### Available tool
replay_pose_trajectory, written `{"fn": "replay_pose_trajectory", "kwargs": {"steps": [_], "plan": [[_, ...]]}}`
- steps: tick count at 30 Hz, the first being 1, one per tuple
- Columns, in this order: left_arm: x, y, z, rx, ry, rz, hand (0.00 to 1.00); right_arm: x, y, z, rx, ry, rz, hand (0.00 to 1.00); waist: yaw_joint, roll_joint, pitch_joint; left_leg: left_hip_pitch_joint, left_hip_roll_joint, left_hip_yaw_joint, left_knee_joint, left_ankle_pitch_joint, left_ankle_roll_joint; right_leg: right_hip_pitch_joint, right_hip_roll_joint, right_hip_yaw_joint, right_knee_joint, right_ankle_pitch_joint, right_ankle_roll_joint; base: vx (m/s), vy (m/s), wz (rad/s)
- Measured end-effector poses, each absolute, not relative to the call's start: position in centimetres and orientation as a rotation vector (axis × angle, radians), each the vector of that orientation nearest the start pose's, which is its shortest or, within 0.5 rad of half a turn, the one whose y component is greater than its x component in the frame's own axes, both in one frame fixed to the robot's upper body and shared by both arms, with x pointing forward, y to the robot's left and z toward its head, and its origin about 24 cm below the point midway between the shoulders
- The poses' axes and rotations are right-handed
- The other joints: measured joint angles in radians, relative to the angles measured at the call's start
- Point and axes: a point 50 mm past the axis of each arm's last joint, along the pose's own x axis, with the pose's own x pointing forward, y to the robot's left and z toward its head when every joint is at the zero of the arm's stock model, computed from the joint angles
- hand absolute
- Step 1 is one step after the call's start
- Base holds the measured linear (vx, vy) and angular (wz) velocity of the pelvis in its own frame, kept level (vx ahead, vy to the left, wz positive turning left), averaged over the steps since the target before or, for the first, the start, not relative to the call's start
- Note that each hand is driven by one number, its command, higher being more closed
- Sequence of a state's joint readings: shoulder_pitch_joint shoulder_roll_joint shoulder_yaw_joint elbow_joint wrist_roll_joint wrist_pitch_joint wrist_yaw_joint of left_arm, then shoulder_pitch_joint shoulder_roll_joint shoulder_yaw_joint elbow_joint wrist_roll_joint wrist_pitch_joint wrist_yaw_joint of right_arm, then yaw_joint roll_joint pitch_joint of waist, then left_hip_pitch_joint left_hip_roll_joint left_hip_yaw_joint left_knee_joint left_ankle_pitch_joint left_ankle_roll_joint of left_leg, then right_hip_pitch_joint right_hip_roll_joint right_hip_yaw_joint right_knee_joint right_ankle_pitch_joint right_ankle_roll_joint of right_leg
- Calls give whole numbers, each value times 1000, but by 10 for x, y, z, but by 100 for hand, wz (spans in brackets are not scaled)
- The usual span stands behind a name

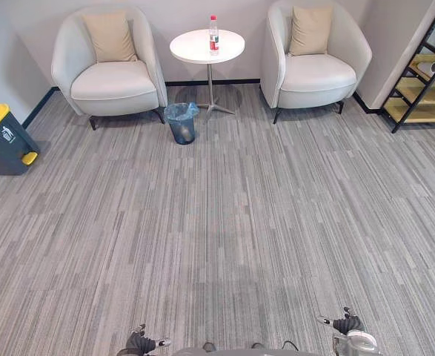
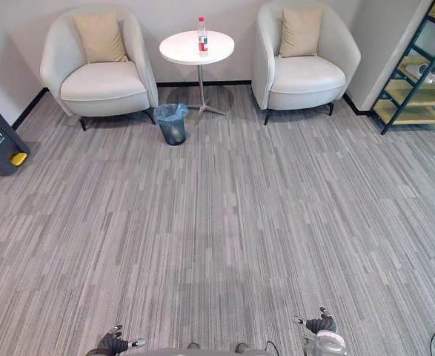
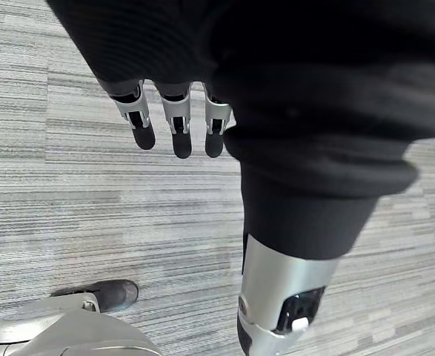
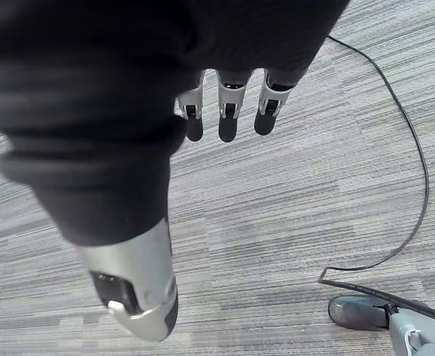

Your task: Gather rubbish on tea table into small bin, then transfer packed bag to large trash can.

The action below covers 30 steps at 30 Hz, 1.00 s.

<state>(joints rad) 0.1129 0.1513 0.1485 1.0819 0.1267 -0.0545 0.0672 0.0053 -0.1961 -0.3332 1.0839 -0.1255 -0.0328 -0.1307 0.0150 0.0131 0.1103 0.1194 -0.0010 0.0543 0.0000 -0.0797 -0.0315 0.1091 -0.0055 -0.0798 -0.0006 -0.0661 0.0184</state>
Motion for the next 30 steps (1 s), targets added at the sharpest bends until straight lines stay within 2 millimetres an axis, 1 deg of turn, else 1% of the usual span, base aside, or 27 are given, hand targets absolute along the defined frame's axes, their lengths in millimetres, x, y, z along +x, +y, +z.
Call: {"fn": "replay_pose_trajectory", "kwargs": {"steps": [8, 15, 20, 24, 27, 28, 30], "plan": [[77, 228, -160, 195, 1138, 217, 0, 111, -272, -140, -175, 1033, -467, 0, -2, 10, 6, 2, 0, -1, 0, 0, 0, 7, 0, -3, -2, 0, 0, -16, -5, 0], [76, 226, -161, 184, 1141, 221, 0, 109, -272, -141, -111, 1034, -507, 0, -2, 11, 7, 4, 1, 0, -4, 0, 0, 7, 2, -4, -10, 2, -3, -22, -9, 0], [76, 226, -161, 174, 1141, 227, 0, 109, -271, -142, -99, 1035, -513, 0, -2, 11, 6, 4, 2, 3, -19, 0, 1, 8, 4, -1, -30, 9, 0, 1, -2, -1], [76, 226, -161, 169, 1140, 231, 0, 108, -266, -144, -80, 1043, -511, 0, -2, 9, 8, 4, 1, 10, -25, 0, 1, 8, 4, 4, -39, 11, 3, 36, -2, -5], [76, 226, -161, 165, 1140, 234, 0, 109, -261, -145, -65, 1042, -506, 0, 0, 6, 11, 1, 1, 29, -26, -1, 1, 1, 4, 15, -41, 11, 3, 24, -3, -14], [76, 226, -161, 165, 1139, 235, 0, 114, -260, -144, -62, 1031, -502, 0, 0, 6, 13, -6, 1, 36, -24, -3, 2, -11, 4, 25, -39, 11, 3, 9, -4, -17], [79, 226, -160, 163, 1134, 234, 0, 120, -260, -143, -60, 1018, -500, 0, -1, 8, 28, -27, 3, 44, 5, -25, 18, -23, 5, 31, -35, 11, 3, -2, -2, -16]]}}
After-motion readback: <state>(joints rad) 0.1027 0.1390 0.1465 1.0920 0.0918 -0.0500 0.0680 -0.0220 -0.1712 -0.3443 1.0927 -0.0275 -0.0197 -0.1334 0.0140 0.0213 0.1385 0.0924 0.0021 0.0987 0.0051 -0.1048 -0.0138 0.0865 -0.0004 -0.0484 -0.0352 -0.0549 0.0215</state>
